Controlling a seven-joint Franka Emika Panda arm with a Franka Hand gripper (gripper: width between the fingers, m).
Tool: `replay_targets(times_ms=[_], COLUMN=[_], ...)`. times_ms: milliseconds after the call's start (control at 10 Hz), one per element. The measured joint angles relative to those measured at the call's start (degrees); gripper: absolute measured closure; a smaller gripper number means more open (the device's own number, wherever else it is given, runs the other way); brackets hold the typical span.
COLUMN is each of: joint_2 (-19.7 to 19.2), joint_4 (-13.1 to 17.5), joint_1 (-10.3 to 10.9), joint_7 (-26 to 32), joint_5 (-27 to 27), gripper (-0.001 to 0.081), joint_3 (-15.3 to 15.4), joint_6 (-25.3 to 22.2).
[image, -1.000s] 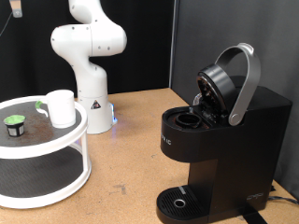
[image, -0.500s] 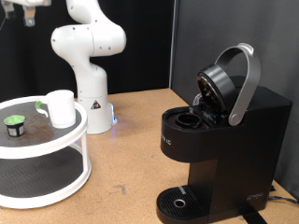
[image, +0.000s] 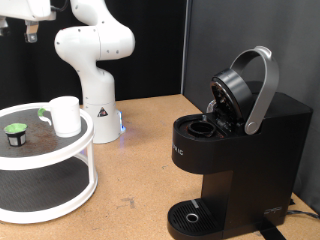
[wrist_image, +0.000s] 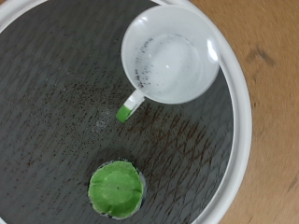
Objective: Make a cup of coffee with the keurig machine
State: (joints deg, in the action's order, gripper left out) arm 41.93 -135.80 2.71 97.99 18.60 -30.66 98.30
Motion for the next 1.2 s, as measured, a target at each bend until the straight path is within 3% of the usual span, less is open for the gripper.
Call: replay_targets(times_ms=[200,600,700,900,1200], joint_2=[-0.4,-5.3,-7.0,-6.8,-7.2], joint_4=[-1.9,-8.4,-8.9,-9.0,-10.1], joint_1=[1.1,0.9,0.7,1.0,3.4], joint_7=[6.0,5.3,4.6,5.7,10.8], joint_5=[0.3,5.3,6.0,4.3,0.0], gripper=[-0.0002,-0.0002,-0.0002,-0.0002,-0.0002], joint_3=[-3.8,-7.0,-7.1,-7.6,-11.5], joint_6=[2.5,15.6,17.7,17.8,21.1])
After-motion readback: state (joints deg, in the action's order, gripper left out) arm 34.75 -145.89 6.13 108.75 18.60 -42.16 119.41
